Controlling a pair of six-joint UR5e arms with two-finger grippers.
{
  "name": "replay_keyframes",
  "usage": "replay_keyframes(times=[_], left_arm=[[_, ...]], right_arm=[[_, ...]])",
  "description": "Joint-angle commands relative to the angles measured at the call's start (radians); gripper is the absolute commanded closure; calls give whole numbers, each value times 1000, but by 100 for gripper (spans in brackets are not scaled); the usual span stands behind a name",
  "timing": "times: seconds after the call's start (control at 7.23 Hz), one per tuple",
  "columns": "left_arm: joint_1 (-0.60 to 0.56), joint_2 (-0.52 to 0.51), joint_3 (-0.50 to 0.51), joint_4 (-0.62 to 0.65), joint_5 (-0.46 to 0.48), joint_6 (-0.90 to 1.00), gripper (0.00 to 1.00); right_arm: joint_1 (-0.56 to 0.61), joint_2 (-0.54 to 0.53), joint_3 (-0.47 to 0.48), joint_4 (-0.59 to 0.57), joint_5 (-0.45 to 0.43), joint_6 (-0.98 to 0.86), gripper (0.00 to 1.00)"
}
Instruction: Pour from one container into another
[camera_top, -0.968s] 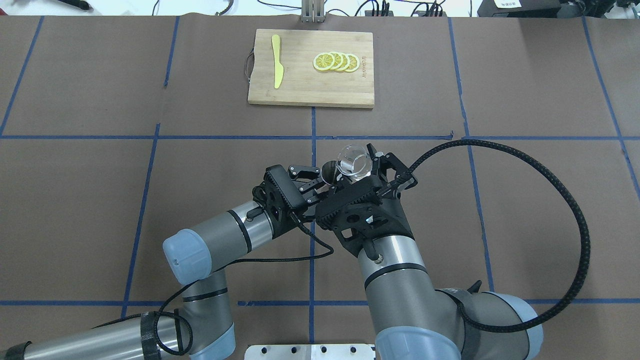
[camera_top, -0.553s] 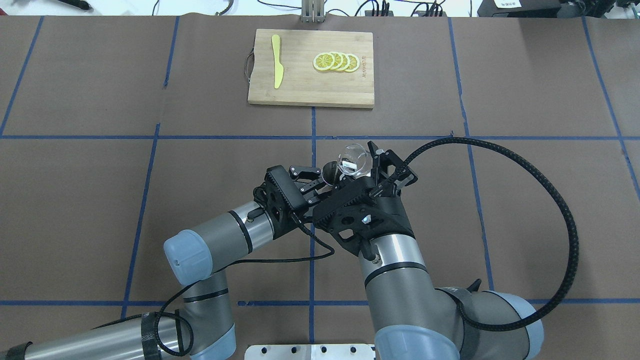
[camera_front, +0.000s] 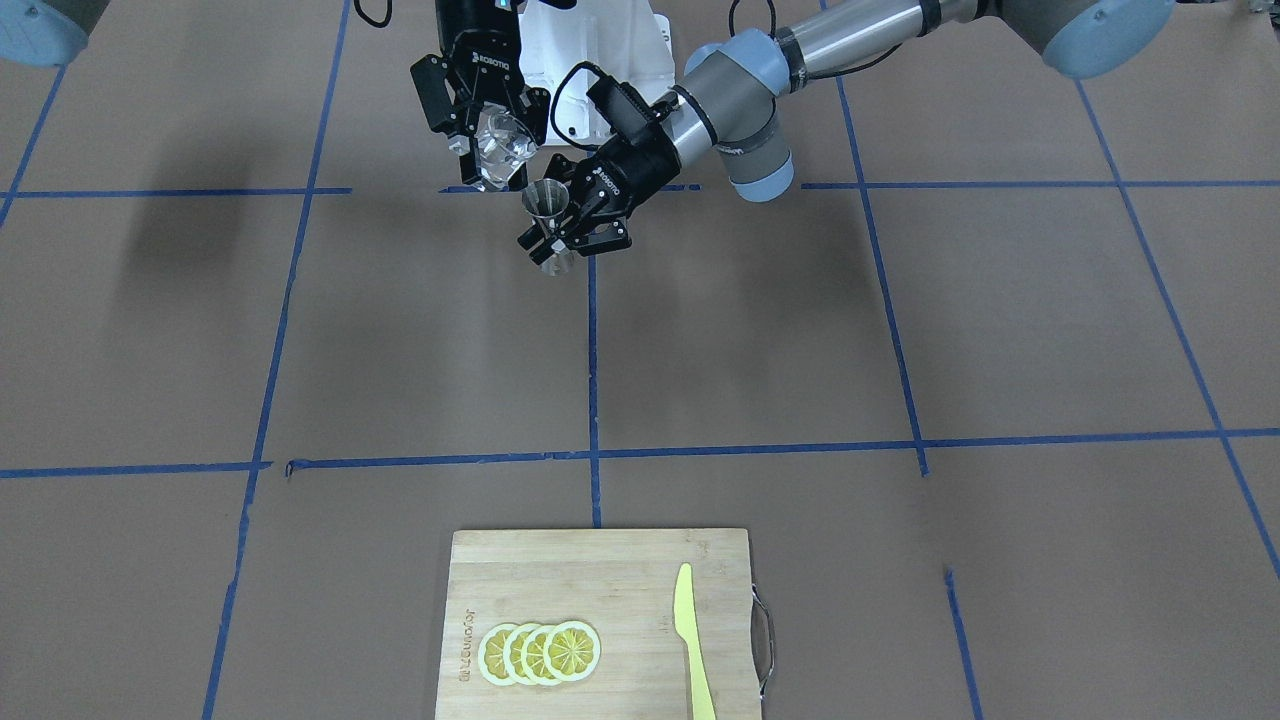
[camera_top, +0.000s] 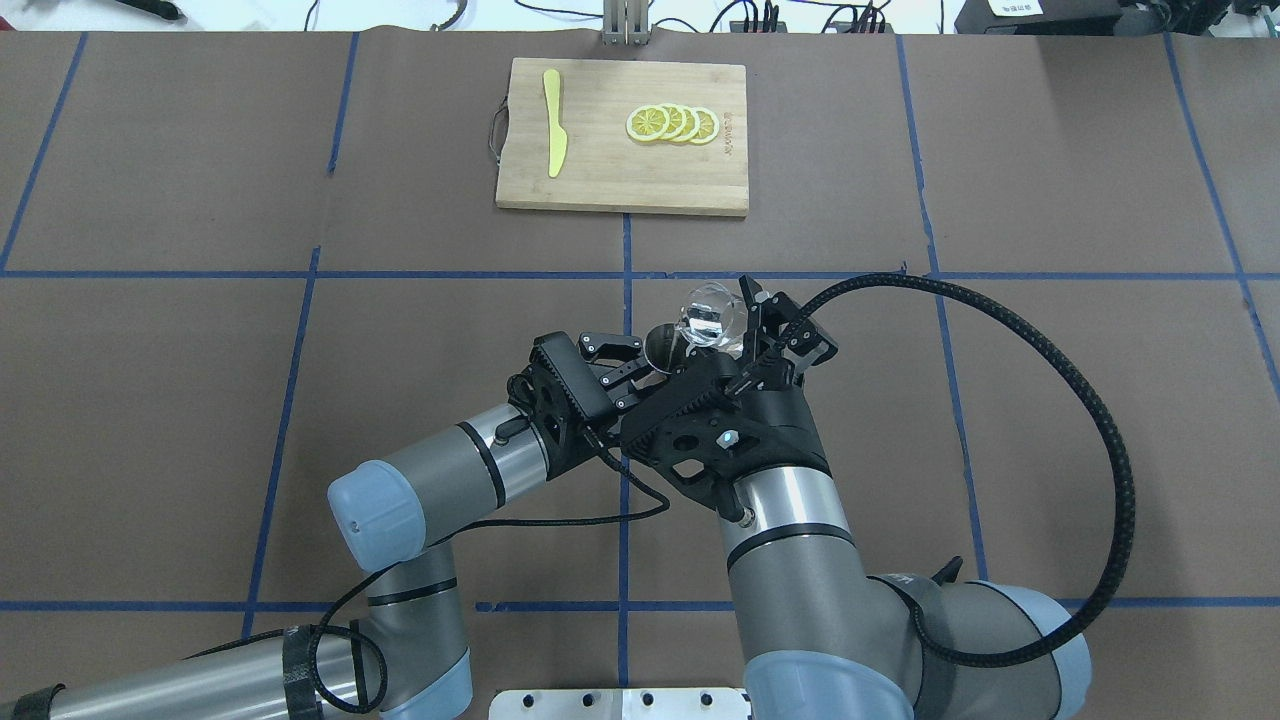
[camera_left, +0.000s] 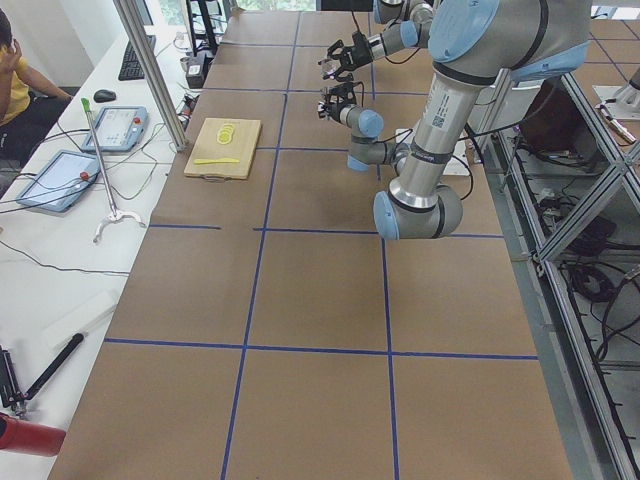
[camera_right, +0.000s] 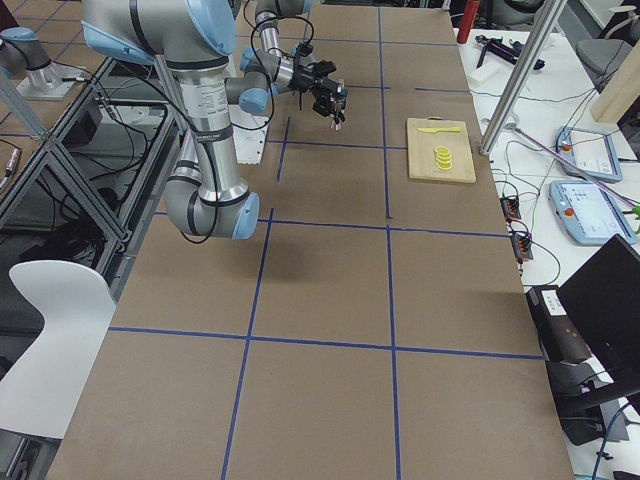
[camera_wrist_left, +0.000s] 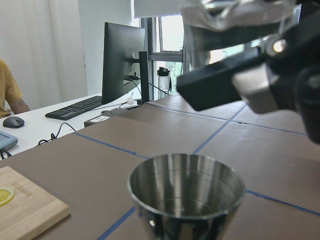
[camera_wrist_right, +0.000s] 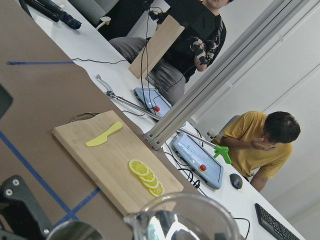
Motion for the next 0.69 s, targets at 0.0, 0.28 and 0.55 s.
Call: replay_keyframes(times=[0.0,0.28,0.55], left_arm=[[0,0,0,-1,0,0,100],[0,-2,-2,0,0,-2,100],[0,-2,-2,-1,0,-2,100]], right_arm=[[0,1,1,-1,-11,-27,100],[2,2,-1,-1,-18,-71,100],[2,2,-1,-4,-26,-113,100]])
